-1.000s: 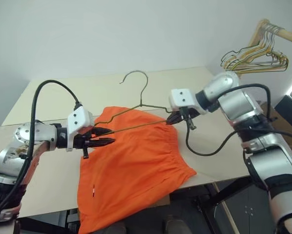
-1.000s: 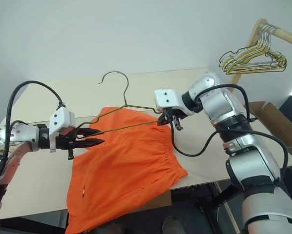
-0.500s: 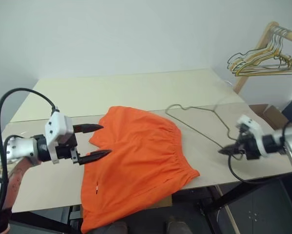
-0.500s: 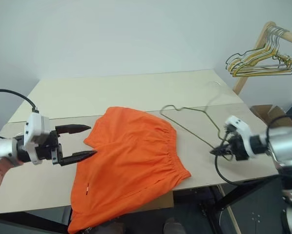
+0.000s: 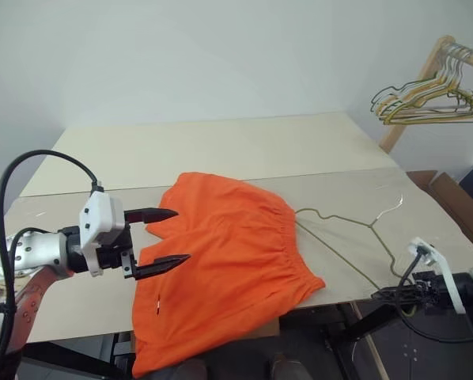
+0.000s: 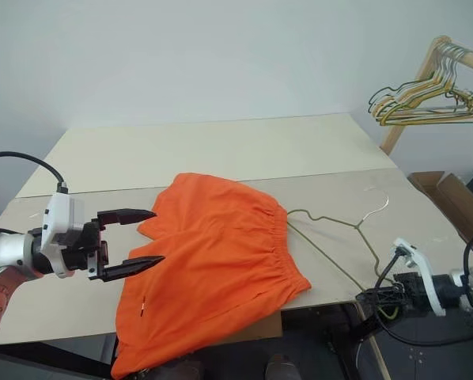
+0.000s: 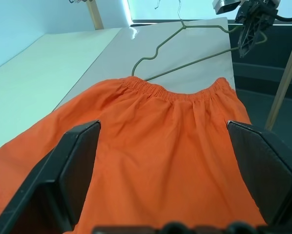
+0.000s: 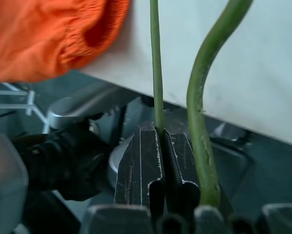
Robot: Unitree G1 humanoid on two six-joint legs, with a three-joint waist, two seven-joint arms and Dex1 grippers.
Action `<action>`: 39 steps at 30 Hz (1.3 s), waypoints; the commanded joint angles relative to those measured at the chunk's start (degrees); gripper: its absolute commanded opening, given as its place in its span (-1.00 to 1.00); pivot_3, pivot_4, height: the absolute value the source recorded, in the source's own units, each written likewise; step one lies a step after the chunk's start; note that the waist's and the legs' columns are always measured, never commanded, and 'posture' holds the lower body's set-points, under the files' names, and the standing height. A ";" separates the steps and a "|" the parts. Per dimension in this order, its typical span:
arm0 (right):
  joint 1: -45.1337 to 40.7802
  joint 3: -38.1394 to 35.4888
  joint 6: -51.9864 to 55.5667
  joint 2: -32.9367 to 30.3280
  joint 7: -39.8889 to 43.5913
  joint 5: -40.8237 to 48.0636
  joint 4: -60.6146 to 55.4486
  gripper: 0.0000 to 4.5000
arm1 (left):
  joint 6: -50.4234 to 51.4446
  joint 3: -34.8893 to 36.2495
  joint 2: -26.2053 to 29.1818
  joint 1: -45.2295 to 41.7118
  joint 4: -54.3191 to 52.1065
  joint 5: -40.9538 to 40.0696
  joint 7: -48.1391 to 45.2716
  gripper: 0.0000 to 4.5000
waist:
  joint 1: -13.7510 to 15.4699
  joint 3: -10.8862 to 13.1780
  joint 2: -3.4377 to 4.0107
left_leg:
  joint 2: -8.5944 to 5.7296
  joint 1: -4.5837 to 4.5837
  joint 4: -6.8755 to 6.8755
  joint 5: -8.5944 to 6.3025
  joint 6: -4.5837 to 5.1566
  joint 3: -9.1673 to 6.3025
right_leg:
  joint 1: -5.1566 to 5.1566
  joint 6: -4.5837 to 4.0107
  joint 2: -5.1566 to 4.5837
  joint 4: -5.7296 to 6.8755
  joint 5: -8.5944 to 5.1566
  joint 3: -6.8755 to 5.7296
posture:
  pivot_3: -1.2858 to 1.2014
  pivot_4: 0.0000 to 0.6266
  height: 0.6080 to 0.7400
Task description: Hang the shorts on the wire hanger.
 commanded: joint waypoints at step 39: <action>-17.77 18.83 -6.56 5.45 4.86 -1.31 8.29 -1.00 | -0.78 0.54 1.06 -0.47 -1.63 -2.07 0.32 0.99 | 1.27 -0.01 0.03 | 0.38 0.49 -0.02 -0.12 0.15 0.19 | 0.64 -0.09 0.31 -0.51 0.03 -0.01 | 0.10 -1.00 1.00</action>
